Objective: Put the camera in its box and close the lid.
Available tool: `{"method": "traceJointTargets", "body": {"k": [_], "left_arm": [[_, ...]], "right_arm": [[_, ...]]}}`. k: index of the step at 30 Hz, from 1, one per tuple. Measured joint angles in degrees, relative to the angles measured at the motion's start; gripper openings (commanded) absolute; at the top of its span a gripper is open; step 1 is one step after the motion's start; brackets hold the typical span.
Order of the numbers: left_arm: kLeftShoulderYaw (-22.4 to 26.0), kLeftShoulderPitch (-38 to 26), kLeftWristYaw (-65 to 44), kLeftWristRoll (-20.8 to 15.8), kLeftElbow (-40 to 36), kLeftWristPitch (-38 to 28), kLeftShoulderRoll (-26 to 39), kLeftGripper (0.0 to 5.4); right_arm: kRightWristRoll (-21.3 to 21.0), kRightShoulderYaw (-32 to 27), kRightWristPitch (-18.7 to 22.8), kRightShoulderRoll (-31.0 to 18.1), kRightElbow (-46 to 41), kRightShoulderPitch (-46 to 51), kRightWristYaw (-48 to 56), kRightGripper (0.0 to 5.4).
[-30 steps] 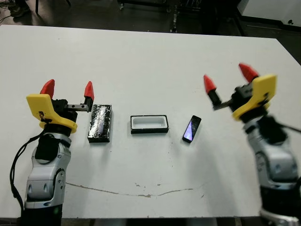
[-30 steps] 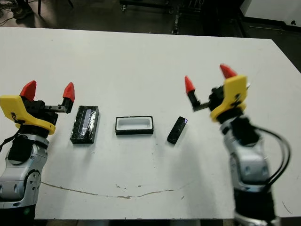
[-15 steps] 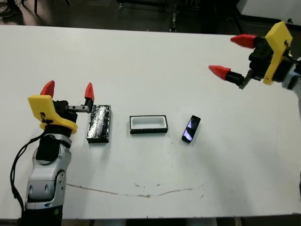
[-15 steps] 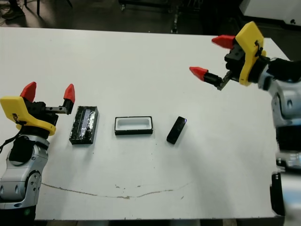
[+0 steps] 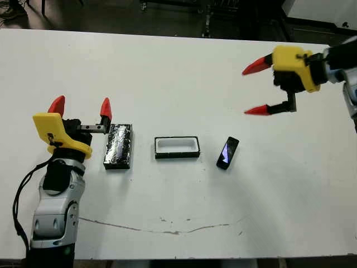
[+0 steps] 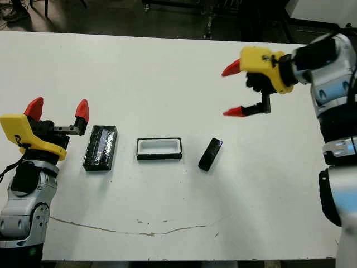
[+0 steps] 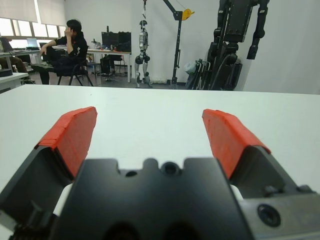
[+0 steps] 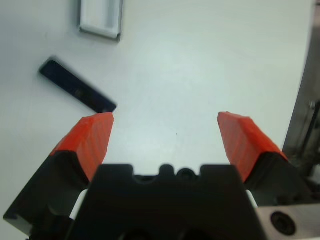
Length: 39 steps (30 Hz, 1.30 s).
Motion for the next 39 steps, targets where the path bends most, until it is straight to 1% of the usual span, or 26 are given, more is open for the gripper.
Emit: {"method": "traceJointTargets", "body": {"k": [4,6,8,12,17,20,24,28,32,35,39], "left_arm": [[-0.1,0.0,0.0,0.0,0.0,0.0,0.0,5.39],[-0.3,-0.1,0.2,0.5,0.0,0.1,0.0,5.39],[-0.7,-0.1,0.2,1.0,0.0,0.1,0.0,5.39],[-0.8,-0.1,0.2,1.0,0.0,0.1,0.0,5.39],[-0.8,-0.2,0.3,0.9,0.0,0.6,0.0,5.39],[-0.6,-0.2,0.3,0.6,0.0,0.9,0.0,5.39],[-0.6,-0.3,0.3,0.6,0.0,0.9,0.0,5.39],[-0.7,-0.3,0.6,0.7,0.0,0.9,0.0,5.39],[-0.8,-0.3,0.6,0.7,0.0,0.9,-0.1,5.39],[-0.8,-0.3,0.6,0.7,0.0,0.9,-0.1,5.39],[-0.8,-0.2,0.6,0.7,0.0,0.9,-0.2,5.39]], "right_arm": [[-2.5,1.8,-0.3,-1.3,-8.0,-1.2,3.7,5.4],[-2.5,2.7,-2.0,-2.0,-11.4,-1.3,5.0,5.4],[-2.4,4.6,-2.7,-3.1,-14.2,-1.3,5.6,5.4],[-1.6,8.7,-1.7,-5.1,-19.5,-1.2,5.9,5.4],[-2.5,11.6,-1.2,-5.9,-23.9,0.5,6.0,5.4],[-3.3,13.7,-1.4,-5.9,-24.0,0.7,6.0,5.4],[-4.0,14.4,-2.4,-5.5,-23.7,0.9,6.0,5.4],[-4.9,14.4,-4.9,-4.2,-21.7,1.4,5.9,5.4],[-7.3,14.4,-7.5,-2.6,-18.7,1.9,4.8,5.4],[-9.4,14.5,-8.1,-1.5,-16.7,2.0,4.0,5.4],[-10.1,14.3,-9.9,-0.4,-14.6,2.7,1.9,5.4]]}}
